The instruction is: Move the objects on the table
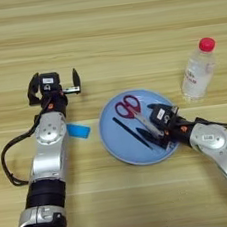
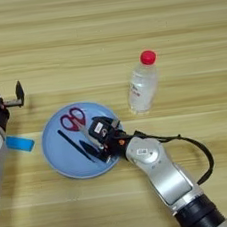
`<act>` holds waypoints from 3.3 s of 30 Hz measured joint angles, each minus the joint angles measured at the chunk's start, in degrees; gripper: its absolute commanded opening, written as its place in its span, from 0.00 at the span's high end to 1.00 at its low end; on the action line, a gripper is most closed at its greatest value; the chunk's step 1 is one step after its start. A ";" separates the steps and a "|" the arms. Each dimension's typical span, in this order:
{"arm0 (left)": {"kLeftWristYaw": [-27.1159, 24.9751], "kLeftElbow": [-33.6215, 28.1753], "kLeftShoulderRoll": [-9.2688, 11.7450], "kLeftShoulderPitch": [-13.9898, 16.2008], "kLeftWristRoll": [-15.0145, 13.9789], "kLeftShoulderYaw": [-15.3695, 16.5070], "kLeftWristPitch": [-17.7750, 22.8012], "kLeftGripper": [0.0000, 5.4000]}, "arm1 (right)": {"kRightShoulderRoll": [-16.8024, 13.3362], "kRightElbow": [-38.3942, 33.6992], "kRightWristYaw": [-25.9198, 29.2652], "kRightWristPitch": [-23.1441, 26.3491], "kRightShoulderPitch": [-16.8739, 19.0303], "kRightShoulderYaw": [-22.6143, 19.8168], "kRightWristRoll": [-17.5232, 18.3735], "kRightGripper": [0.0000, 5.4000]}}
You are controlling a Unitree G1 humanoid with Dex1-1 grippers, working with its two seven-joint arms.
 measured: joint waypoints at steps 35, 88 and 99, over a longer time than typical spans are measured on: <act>0.16 -0.26 -0.66 0.00 0.01 0.04 0.01 0.00 | 1.54 -1.51 3.08 8.65 0.12 -3.92 9.71 0.70; 3.49 7.36 0.43 -2.67 2.57 -0.48 -3.98 0.00 | 5.57 -8.37 0.10 9.47 0.41 -11.92 18.91 0.96; 4.20 9.57 0.54 -2.83 2.85 -1.14 -4.42 0.00 | 5.22 -18.94 -2.09 11.12 -0.22 -16.16 22.19 0.96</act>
